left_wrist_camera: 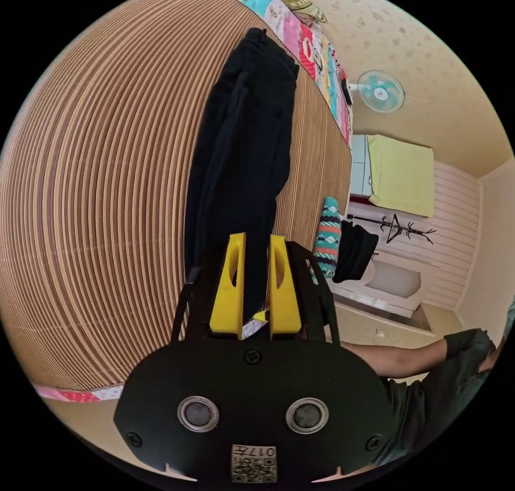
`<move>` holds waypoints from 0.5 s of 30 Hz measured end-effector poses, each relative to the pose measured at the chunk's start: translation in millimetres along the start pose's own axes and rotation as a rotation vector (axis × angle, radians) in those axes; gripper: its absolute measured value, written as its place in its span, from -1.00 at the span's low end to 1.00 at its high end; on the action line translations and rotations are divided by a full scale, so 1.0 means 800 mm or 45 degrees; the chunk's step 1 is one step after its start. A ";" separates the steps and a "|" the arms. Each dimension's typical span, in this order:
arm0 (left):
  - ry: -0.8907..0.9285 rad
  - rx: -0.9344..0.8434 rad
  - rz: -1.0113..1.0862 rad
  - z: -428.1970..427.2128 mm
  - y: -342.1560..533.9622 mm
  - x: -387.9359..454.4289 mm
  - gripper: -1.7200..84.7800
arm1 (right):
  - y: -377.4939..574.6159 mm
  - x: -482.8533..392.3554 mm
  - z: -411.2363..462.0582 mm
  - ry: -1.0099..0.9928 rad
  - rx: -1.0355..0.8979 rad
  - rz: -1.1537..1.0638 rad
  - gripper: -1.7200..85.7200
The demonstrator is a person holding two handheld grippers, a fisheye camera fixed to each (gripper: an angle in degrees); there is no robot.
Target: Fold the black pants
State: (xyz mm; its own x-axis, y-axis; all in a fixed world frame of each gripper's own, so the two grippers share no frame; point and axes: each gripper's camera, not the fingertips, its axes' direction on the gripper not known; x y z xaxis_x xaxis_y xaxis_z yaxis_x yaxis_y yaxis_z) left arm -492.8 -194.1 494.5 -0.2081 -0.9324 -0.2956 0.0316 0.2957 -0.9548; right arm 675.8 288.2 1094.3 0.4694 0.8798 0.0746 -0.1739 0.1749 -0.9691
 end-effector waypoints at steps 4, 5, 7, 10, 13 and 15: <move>-0.069 -0.131 0.132 0.007 -0.027 0.020 -0.78 | 0.020 0.017 0.006 -0.029 0.046 0.045 -0.90; -0.056 -0.139 0.147 0.007 -0.028 0.022 -0.78 | 0.025 0.019 0.008 -0.025 0.058 0.039 -0.89; -0.037 -0.141 0.145 0.007 -0.026 0.021 -0.78 | 0.040 0.026 0.021 -0.083 0.098 -0.027 -0.74; -0.002 -0.138 0.095 0.006 -0.014 0.011 -0.79 | 0.049 0.041 0.044 -0.277 0.155 -0.094 -0.54; 0.055 -0.171 0.046 0.007 -0.003 -0.006 -0.79 | 0.059 0.060 0.073 -0.389 0.286 -0.077 -0.50; 0.052 -0.201 0.047 0.005 0.000 -0.013 -0.79 | 0.063 0.072 0.091 -0.501 0.387 -0.074 -0.52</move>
State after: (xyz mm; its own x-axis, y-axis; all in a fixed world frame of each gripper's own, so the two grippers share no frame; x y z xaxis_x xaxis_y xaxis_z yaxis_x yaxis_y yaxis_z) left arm -486.8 -185.4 497.2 -0.2495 -0.9120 -0.3255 -0.1138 0.3614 -0.9254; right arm 630.7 379.6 1067.0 0.1339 0.9546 0.2661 -0.4287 0.2979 -0.8529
